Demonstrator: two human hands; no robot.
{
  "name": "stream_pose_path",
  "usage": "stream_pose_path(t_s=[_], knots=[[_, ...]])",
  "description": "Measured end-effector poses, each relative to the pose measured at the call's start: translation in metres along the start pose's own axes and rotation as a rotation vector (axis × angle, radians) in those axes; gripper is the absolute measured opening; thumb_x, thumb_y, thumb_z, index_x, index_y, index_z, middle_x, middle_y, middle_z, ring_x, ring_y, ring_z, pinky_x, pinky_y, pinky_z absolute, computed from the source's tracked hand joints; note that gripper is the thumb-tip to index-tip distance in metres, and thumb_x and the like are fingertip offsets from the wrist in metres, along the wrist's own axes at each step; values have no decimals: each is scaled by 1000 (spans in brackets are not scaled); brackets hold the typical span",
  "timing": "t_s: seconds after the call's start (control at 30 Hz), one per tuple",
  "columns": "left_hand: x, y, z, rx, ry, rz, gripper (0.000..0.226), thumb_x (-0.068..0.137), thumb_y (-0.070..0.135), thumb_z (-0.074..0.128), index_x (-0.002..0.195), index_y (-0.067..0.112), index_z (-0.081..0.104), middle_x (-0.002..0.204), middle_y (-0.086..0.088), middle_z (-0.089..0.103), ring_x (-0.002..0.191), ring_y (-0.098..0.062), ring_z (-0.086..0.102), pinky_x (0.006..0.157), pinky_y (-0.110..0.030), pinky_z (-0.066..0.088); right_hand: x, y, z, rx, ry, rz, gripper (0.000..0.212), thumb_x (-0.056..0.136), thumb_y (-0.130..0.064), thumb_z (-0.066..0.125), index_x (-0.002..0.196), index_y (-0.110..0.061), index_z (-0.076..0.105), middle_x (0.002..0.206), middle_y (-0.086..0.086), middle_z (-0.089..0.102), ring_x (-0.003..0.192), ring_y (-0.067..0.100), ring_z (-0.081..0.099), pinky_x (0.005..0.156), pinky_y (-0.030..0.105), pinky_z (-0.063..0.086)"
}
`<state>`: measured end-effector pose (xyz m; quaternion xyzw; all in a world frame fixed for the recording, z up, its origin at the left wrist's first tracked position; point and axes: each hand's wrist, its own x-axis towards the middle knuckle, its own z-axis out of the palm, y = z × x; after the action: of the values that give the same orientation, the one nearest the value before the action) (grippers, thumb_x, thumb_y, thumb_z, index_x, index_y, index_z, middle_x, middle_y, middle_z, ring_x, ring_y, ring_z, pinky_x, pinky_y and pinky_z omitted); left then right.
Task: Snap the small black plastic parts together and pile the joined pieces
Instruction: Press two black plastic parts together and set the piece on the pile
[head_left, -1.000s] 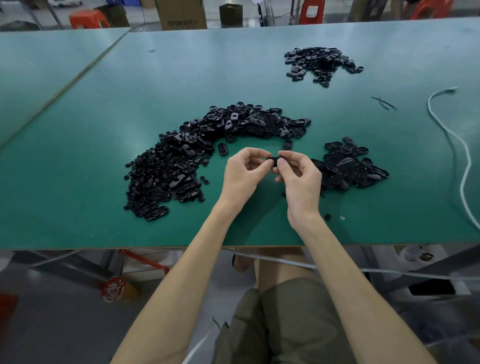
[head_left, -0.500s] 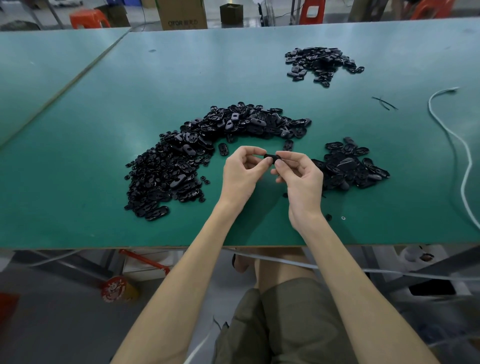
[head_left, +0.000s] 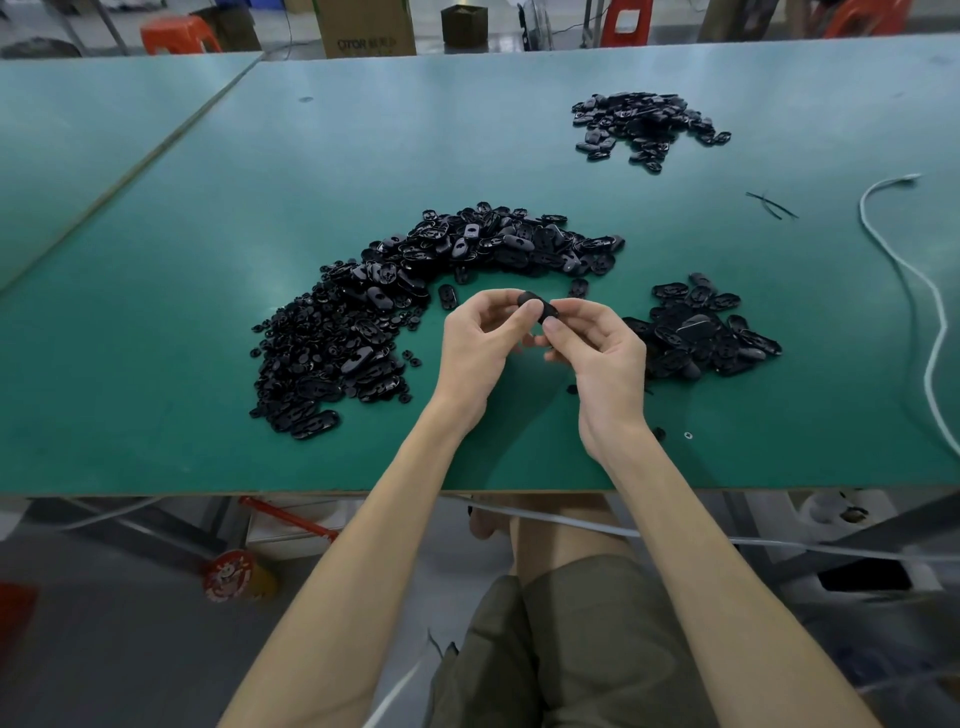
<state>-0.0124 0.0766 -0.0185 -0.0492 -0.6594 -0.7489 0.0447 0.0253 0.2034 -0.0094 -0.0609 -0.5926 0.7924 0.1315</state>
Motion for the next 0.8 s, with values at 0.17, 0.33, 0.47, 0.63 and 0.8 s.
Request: stream_pose_path(t_s=[0.17,0.33,0.47,0.63,0.8], knots=[[-1,2,-1,-32,-33,23,14,91,15,78,105,13,77,93,-4,74,80,-12,63,69,-19,49,-1,2,0,-61,-7,-22,12,93,0,74,102,-9,73,94,5,77,84,19,74,69,23,55],[-1,3,-2,-79,-50,38,17,90,16,78,107,20,80,97,-2,76,87,-12,67,72,-15,49,1,5,0,-110,3,-16,12,93,-1,73,96,-12,76,86,0,78,79,12,73,67,21,54],[1,3,-3,-95,-31,4,17,91,18,78,108,19,79,101,0,79,87,-10,70,69,-18,50,1,5,0,-118,3,-5,12,92,-1,74,96,-11,78,85,2,79,76,11,72,66,19,54],[0,3,-4,-117,-51,-1,16,93,17,76,107,24,81,106,0,79,87,-6,70,70,-17,51,1,5,1,-127,-9,1,11,91,0,74,99,-6,79,88,8,79,75,11,72,66,20,54],[0,3,-3,-92,-66,9,18,93,12,75,110,18,79,106,-2,79,90,-8,69,70,-18,50,2,6,1,-111,27,-30,8,95,-3,72,98,-10,74,84,1,77,76,12,71,64,22,53]])
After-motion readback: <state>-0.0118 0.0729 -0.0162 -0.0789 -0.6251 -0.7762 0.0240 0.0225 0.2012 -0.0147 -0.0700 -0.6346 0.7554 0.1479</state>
